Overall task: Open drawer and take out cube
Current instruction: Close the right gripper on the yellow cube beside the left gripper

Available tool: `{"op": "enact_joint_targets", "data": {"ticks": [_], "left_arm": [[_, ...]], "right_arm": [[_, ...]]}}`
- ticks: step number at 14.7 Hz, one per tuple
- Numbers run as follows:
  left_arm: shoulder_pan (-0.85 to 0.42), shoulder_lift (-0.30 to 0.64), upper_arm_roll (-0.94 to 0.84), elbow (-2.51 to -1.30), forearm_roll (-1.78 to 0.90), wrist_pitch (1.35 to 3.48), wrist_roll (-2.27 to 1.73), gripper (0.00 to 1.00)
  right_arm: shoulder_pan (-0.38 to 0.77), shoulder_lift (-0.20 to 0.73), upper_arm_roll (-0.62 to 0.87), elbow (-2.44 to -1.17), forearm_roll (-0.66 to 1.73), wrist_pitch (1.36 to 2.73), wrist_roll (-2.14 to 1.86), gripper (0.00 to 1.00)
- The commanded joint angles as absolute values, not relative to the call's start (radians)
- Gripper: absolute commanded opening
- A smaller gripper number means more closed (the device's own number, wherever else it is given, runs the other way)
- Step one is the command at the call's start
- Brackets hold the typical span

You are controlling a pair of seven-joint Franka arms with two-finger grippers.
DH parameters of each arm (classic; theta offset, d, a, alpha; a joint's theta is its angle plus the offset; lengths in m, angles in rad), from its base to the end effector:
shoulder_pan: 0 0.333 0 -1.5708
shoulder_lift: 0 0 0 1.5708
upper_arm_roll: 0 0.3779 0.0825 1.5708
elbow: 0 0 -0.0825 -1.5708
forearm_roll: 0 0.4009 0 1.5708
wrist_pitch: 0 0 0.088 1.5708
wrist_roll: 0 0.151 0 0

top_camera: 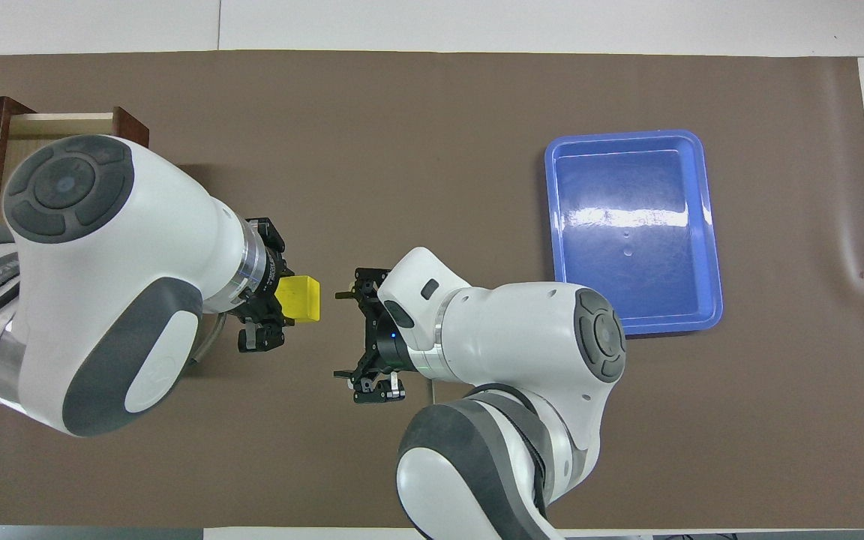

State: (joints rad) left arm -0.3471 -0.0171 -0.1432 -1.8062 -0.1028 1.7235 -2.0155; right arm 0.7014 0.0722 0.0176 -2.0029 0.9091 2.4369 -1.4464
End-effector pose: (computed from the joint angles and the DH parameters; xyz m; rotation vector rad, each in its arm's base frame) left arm 0.4902 -0.2780 0.5501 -2.2244 -2.1663 0.1775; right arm 0.4671 0.4409 0.4828 -1.7866 -1.7601 -0.7366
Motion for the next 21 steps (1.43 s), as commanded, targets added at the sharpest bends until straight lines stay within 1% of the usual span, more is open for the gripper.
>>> {"op": "enact_joint_targets", "data": {"ticks": [1,3,7,9,15,17,21], "left_arm": [[-0.365,-0.057,-0.129,-1.851,-0.094,1.746,-2.031,0.00],[-0.365,-0.058,-0.129,-1.855,-0.094,1.749,-2.029,0.00],[-0.367,-0.058,-0.130,-1.856,-0.094,1.749,-2.031,0.00],[-0.371,-0.058,-0.129,-1.856,-0.094,1.750,-2.029,0.00],[-0.373,-0.063,-0.130,-1.865,-0.094,1.753,-2.029,0.00],[-0.373,-0.063,-0.130,-1.862,-0.094,1.752,-2.028,0.00],[-0.373,-0.063,-0.130,-1.862,-0.094,1.752,-2.026,0.00]], "right_arm": [[0.704,0.097,0.020,-1.974,0.940,2.445,-1.445,1.00],[0.707,0.117,0.020,-1.953,0.951,2.451,-1.447,1.00],[0.706,0.123,0.020,-1.942,0.956,2.433,-1.486,1.00],[0.704,0.146,0.020,-1.907,0.959,2.431,-1.490,1.00],[0.703,0.187,0.020,-1.872,0.966,2.439,-1.522,1.00],[0.701,0.233,0.020,-1.829,0.966,2.436,-1.526,1.00],[0.703,0.236,0.020,-1.812,0.965,2.431,-1.537,1.00]]}}
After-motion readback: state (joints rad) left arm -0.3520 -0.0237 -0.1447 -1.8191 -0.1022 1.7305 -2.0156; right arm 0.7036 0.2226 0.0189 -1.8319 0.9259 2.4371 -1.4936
